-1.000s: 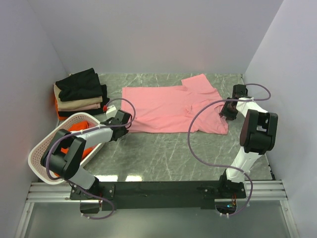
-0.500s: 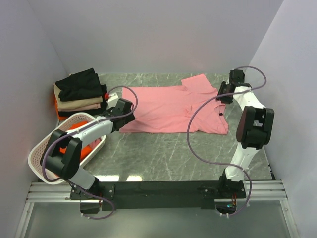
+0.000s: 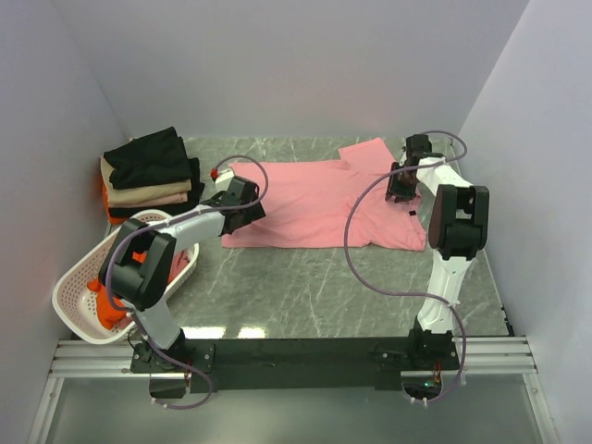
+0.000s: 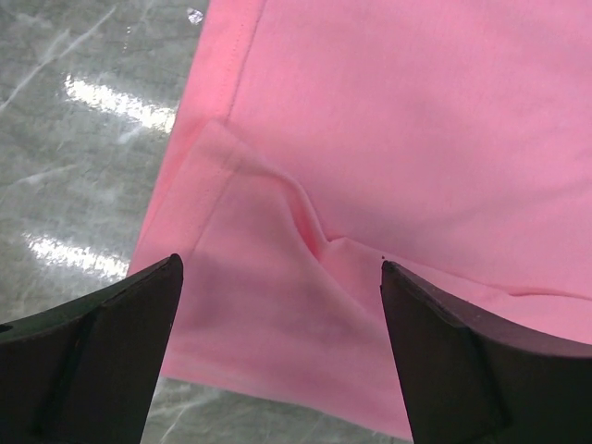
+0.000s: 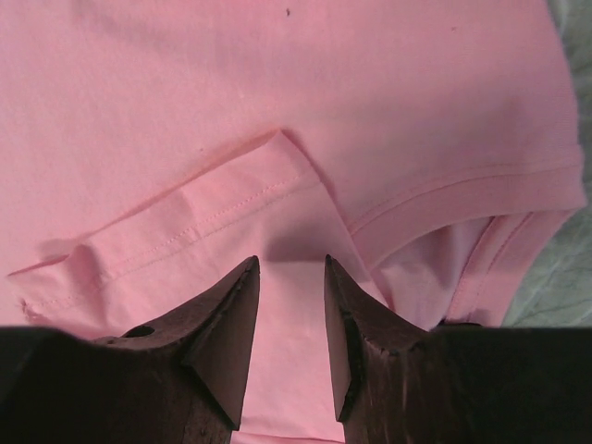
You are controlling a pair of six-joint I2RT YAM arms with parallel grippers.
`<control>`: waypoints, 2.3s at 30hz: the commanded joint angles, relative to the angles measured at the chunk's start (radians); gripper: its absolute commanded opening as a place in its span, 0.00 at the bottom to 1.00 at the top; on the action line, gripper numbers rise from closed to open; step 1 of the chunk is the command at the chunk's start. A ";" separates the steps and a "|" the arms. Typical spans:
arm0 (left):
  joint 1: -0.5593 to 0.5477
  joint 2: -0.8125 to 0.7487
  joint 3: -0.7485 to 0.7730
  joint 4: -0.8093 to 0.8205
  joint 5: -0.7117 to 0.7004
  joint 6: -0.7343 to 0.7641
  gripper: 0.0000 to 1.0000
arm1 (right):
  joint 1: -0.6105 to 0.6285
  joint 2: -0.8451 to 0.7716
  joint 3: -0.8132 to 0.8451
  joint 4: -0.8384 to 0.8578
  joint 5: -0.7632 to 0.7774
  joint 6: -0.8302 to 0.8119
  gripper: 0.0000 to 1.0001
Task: Fold and stack the t-shirts
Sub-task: Fold the tshirt
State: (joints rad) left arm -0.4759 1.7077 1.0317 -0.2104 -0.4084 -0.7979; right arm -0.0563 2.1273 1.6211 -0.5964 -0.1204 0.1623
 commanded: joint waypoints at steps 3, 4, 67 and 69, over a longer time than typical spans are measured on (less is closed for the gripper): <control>0.020 0.012 0.024 0.086 0.031 0.017 0.94 | 0.003 -0.015 0.046 -0.006 0.010 -0.014 0.41; 0.020 0.013 0.019 0.100 0.039 0.020 0.94 | 0.004 -0.012 0.048 -0.005 0.016 -0.015 0.41; 0.141 0.153 0.148 -0.049 -0.104 0.098 0.25 | -0.007 -0.009 0.005 0.023 0.008 -0.009 0.41; 0.141 0.153 0.148 -0.047 -0.102 0.098 0.25 | -0.008 0.002 0.014 0.009 0.004 -0.010 0.40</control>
State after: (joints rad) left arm -0.3389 1.8973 1.1690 -0.2539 -0.5022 -0.7174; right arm -0.0616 2.1304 1.6249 -0.5930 -0.0990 0.1623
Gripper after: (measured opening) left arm 0.249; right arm 0.405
